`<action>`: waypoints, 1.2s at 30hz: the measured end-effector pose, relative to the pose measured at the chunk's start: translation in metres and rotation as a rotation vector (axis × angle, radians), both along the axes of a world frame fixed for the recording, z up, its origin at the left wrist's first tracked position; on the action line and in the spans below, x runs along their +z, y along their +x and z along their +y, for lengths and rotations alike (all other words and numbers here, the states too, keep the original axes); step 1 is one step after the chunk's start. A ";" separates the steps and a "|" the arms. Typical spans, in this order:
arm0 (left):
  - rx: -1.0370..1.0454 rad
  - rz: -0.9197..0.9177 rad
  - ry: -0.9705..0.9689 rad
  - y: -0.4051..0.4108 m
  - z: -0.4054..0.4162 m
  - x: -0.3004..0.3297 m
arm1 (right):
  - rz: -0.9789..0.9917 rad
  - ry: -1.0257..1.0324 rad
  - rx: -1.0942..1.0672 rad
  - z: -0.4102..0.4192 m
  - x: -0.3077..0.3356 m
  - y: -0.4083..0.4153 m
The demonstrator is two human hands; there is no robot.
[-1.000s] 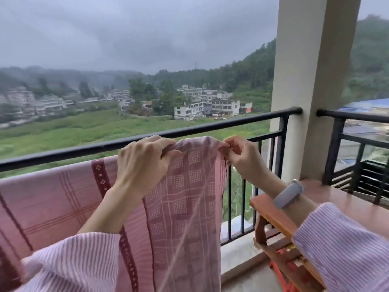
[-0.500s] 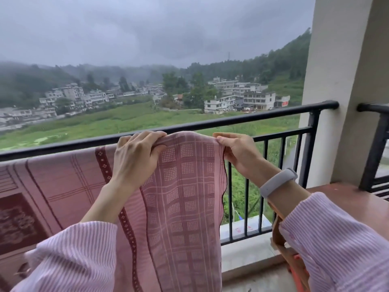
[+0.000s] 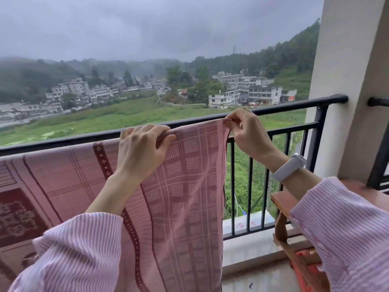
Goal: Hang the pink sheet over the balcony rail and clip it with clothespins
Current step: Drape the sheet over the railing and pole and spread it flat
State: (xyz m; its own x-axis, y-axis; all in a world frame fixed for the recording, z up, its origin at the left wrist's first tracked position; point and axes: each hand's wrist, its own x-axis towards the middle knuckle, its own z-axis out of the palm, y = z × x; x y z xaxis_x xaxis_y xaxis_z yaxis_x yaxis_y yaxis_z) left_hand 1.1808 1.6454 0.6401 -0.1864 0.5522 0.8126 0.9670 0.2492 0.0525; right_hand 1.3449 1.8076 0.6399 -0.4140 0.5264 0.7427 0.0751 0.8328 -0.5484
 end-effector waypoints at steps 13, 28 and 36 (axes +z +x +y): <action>0.120 0.142 0.072 0.013 0.000 -0.066 | -0.020 -0.411 0.528 -0.003 -0.059 -0.003; -0.030 -0.111 -0.148 0.066 0.000 -0.189 | 0.028 -0.484 0.267 -0.010 -0.118 -0.004; -0.048 -0.340 -0.092 0.088 0.014 -0.220 | -0.066 -0.717 0.358 -0.016 -0.181 0.011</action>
State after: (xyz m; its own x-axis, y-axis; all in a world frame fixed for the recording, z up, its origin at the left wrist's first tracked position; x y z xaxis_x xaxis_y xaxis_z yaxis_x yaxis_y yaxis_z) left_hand 1.2691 1.6598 0.4198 -0.4097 0.6351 0.6548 0.9089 0.2230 0.3524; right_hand 1.3557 1.7913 0.4585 -0.6793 0.6929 0.2416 -0.0784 0.2588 -0.9627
